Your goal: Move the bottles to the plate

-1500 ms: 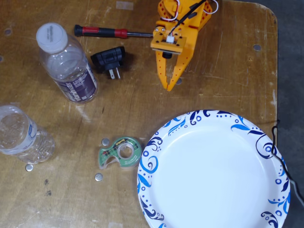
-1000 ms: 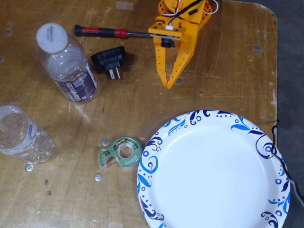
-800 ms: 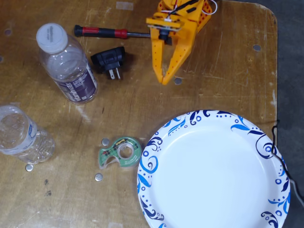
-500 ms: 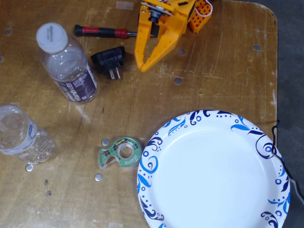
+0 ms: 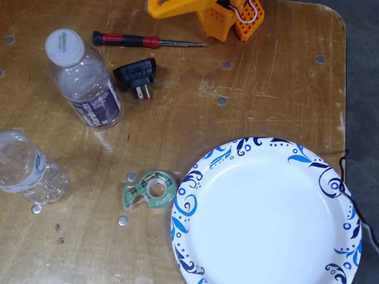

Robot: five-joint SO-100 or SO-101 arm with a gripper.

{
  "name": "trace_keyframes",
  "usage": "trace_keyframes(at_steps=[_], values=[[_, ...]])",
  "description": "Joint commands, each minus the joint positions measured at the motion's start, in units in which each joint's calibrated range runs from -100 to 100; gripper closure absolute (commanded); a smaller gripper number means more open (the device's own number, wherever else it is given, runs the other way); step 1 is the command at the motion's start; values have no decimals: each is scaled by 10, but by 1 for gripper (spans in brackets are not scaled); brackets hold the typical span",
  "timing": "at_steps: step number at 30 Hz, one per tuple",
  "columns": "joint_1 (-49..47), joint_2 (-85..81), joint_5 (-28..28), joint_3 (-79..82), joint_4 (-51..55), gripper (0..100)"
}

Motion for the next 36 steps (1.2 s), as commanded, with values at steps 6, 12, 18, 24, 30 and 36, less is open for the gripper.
trace_keyframes(at_steps=[6, 12, 18, 24, 30, 36], values=[[76, -2, 3, -22, 10, 71], [78, 68, -1, -34, 2, 56], [91, 196, -20, -99, 3, 55], [119, 309, -38, -170, 2, 56], [137, 376, -39, -207, 2, 56], [131, 412, -40, -217, -4, 56]])
